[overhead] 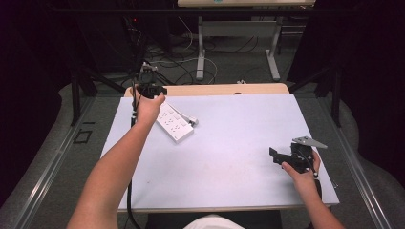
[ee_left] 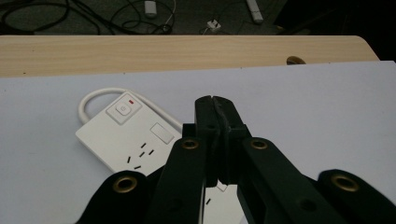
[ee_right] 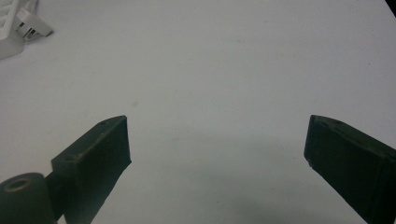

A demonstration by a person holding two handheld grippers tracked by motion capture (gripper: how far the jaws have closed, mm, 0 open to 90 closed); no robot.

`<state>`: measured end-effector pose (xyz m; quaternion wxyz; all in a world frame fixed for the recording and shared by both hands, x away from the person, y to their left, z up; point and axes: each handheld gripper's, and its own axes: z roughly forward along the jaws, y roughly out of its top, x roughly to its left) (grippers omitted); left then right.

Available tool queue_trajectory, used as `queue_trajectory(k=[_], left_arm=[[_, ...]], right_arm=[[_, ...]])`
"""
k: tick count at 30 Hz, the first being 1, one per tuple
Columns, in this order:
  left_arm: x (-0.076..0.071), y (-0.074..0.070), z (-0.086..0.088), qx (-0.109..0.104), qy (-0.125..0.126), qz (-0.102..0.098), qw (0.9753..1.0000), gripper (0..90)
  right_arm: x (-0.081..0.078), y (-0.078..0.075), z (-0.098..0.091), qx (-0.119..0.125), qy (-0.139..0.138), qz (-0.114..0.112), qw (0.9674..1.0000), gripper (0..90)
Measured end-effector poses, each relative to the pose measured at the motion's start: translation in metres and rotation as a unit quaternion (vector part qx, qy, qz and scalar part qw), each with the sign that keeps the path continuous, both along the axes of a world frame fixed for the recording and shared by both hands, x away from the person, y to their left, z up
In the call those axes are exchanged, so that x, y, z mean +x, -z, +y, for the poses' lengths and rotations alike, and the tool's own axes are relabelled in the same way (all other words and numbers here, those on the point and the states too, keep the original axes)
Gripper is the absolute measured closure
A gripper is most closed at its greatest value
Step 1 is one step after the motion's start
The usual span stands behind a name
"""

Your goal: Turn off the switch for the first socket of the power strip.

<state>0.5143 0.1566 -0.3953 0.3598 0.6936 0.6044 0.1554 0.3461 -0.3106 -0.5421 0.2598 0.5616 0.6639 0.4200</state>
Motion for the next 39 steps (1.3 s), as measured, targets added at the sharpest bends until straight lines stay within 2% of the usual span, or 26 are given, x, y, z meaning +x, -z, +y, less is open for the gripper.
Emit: queue_trajectory(k=[2,3,8,10,11,13,20,24,29,34,35,36,39], left_arm=[[0.003,0.002,0.001,-0.003,0.0,0.007,1.0,90.0],[0.005,0.004,0.001,-0.005,-0.008,0.001,1.0,90.0],[0.011,0.012,0.003,-0.006,-0.016,0.012,0.9998,90.0],[0.014,0.015,0.003,-0.012,-0.024,0.006,0.9996,90.0],[0.016,0.016,0.004,-0.009,-0.021,0.011,0.9997,90.0],[0.019,0.019,0.005,-0.011,-0.025,0.007,0.9996,90.0],[0.03,0.032,0.008,-0.023,-0.029,0.015,0.9992,90.0],[0.036,0.039,0.008,-0.036,-0.035,0.02,0.9985,90.0],[0.043,0.048,0.01,-0.041,-0.032,0.027,0.9983,90.0],[0.048,0.058,0.011,-0.043,-0.039,0.029,0.9979,90.0],[0.048,0.06,0.012,-0.044,-0.04,0.03,0.9978,90.0],[0.049,0.062,0.012,-0.045,-0.041,0.032,0.9977,90.0],[0.05,0.069,0.013,-0.048,-0.046,0.035,0.9972,90.0]], right_arm=[[0.0,0.0,-0.001,0.0,-0.003,0.004,1.0,6.4],[0.0,0.0,-0.001,0.001,-0.002,0.005,1.0,6.4],[-0.001,0.0,0.0,0.005,0.0,0.007,1.0,6.4],[-0.001,0.0,0.0,0.005,0.002,0.007,1.0,6.4],[-0.001,0.0,0.0,0.005,0.002,0.006,1.0,6.4],[-0.001,-0.001,-0.001,0.001,0.001,0.008,1.0,6.4],[-0.002,-0.002,-0.002,0.001,0.001,0.002,1.0,6.4],[-0.002,-0.001,-0.002,0.001,0.001,0.003,1.0,6.5],[-0.002,-0.001,-0.002,-0.002,0.004,0.008,1.0,6.6],[-0.001,0.0,0.0,0.001,0.011,-0.008,0.9999,6.6],[-0.001,0.0,0.0,0.001,0.011,-0.008,0.9999,6.6],[-0.002,-0.001,-0.001,0.0,0.003,0.003,1.0,6.6],[-0.002,-0.002,0.0,-0.001,0.001,0.001,1.0,6.6]])
